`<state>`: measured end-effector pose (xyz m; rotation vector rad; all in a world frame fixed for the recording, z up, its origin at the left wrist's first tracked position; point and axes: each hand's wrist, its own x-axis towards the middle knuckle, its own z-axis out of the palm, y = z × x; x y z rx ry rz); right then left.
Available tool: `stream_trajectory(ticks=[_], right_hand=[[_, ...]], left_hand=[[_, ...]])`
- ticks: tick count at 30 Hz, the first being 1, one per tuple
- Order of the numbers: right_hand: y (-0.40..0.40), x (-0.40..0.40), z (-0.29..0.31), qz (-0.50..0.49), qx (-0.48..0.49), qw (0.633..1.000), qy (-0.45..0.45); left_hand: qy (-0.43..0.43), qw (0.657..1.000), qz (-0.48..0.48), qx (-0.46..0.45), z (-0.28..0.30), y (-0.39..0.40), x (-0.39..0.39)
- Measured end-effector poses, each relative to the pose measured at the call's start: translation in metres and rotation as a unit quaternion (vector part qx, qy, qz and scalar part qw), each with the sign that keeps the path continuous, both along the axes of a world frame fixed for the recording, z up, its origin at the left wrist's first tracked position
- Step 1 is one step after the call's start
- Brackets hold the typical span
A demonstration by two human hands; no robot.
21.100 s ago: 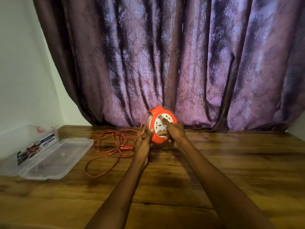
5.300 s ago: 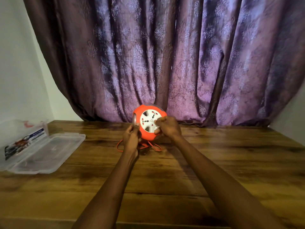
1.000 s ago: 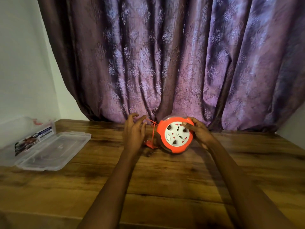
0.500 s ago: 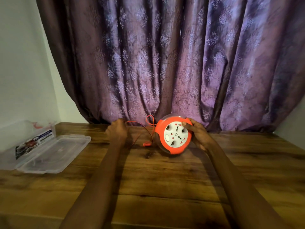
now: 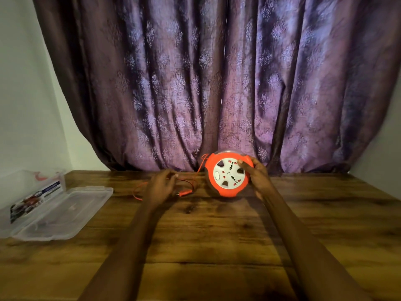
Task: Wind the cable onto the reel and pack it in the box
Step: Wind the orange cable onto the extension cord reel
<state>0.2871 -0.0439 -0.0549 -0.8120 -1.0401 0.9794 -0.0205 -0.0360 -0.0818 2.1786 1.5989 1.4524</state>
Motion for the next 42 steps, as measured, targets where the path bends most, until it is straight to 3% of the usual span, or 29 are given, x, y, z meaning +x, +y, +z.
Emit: stream_trajectory(ticks=[3, 7, 14, 18, 21, 23, 26, 30, 34, 35, 37, 39, 40, 42], right_hand=[[-0.001, -0.001, 0.0, 0.002, 0.005, 1.0, -0.001], [-0.004, 0.0, -0.001, 0.004, 0.003, 1.0, -0.009], [-0.007, -0.001, 0.0, -0.001, 0.005, 0.999, -0.042], [-0.007, -0.005, -0.001, -0.005, 0.006, 0.997, -0.073], [-0.005, -0.006, -0.004, -0.004, 0.005, 0.997, -0.083], [-0.005, -0.005, -0.005, -0.004, 0.006, 0.997, -0.074], [-0.005, -0.006, -0.004, -0.013, 0.011, 0.999, -0.044], [0.0, -0.014, -0.001, -0.047, 0.013, 0.999, 0.014], [0.006, -0.028, 0.003, -0.054, 0.011, 0.998, 0.043], [0.008, -0.032, 0.003, -0.053, 0.008, 0.997, 0.052], [0.011, -0.038, 0.006, -0.051, 0.004, 0.996, 0.069], [0.014, -0.044, 0.009, -0.051, -0.002, 0.995, 0.08], [0.016, -0.046, 0.01, -0.052, -0.005, 0.995, 0.084], [0.017, -0.05, 0.013, -0.051, -0.007, 0.995, 0.09]], left_hand=[[-0.08, 0.982, -0.149, -0.087, 0.01, -0.003, 0.036], [-0.1, 0.968, -0.182, -0.14, 0.005, -0.002, 0.066], [-0.219, 0.959, -0.149, -0.102, 0.002, 0.004, 0.067], [-0.369, 0.92, -0.108, -0.069, 0.018, 0.012, 0.052], [-0.436, 0.896, -0.038, -0.072, 0.025, 0.022, 0.029], [-0.414, 0.904, 0.049, -0.09, 0.022, 0.026, 0.01], [-0.299, 0.939, 0.133, -0.108, 0.012, 0.024, -0.016], [-0.173, 0.971, 0.08, -0.141, -0.003, 0.012, -0.029], [-0.078, 0.975, 0.065, -0.2, -0.007, 0.011, -0.027], [-0.025, 0.978, 0.098, -0.185, -0.004, 0.011, -0.025], [0.045, 0.982, 0.178, -0.045, 0.004, 0.011, -0.019], [0.001, 0.99, 0.091, 0.112, 0.012, 0.006, -0.007], [-0.038, 0.991, 0.006, 0.129, 0.017, 0.001, 0.001], [-0.089, 0.988, -0.102, 0.072, 0.019, -0.003, 0.016]])
